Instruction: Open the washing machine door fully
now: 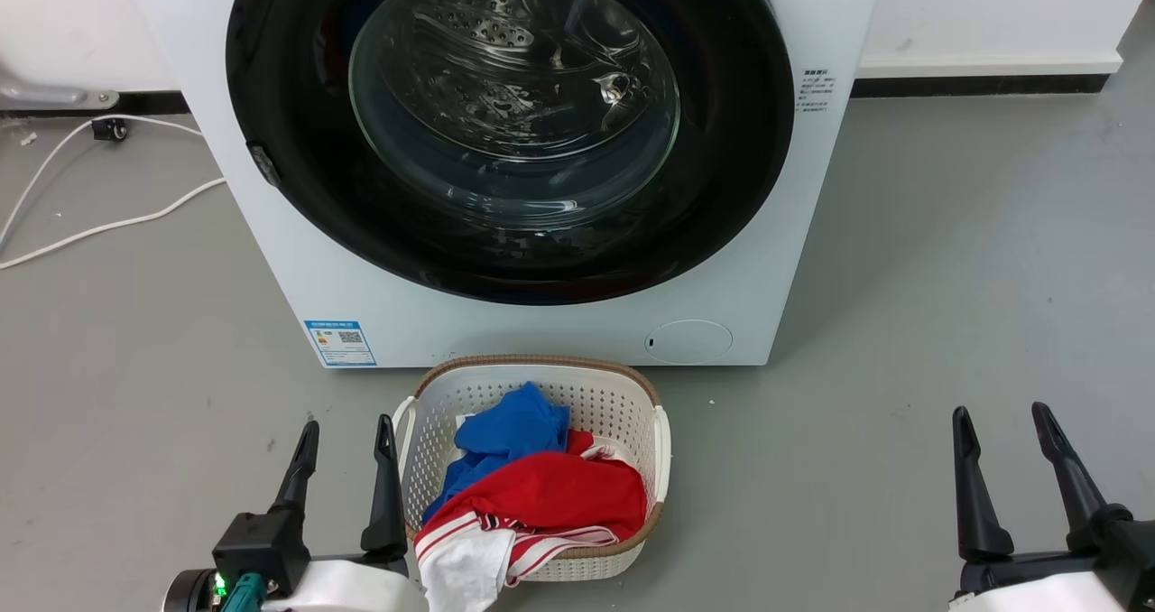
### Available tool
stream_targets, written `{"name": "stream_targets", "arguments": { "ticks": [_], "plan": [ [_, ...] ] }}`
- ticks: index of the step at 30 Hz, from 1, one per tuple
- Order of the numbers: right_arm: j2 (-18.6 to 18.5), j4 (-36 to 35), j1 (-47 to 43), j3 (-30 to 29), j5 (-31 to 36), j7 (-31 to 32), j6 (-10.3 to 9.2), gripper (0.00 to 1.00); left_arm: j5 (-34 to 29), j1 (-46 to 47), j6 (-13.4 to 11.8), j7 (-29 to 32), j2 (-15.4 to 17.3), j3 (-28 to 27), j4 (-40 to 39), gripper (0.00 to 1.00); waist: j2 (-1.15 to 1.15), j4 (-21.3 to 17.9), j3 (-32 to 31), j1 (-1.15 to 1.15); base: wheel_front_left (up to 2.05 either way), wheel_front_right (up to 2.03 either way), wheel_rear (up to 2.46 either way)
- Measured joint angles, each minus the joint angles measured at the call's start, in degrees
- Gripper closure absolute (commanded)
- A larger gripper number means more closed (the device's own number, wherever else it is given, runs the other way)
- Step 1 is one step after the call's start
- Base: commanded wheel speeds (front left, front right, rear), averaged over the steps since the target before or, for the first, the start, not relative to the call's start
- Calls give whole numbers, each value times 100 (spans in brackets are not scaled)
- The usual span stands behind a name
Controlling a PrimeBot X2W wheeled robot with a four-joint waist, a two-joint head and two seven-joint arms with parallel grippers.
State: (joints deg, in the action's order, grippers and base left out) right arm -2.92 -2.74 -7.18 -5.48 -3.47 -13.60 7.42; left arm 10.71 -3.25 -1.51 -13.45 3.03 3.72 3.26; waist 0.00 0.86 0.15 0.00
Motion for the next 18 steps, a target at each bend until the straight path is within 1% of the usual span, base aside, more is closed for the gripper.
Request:
{"name": "stream_targets", "arguments": {
  "ticks": [9,16,18],
  "plan": [
    [0,-56,-55,13,18,-81,0,0,-256,-30,46,-93,-10,-24,51,0,0,15,-6,0,0,0,0],
    [0,-14,-109,23,-5,-145,8,0,-383,-54,-2,-155,-11,5,59,0,0,19,-8,0,0,0,0],
    [0,14,-110,42,-103,-146,8,0,-374,-61,-4,-160,-11,8,74,0,0,20,-5,0,0,0,0]
  ]
}}
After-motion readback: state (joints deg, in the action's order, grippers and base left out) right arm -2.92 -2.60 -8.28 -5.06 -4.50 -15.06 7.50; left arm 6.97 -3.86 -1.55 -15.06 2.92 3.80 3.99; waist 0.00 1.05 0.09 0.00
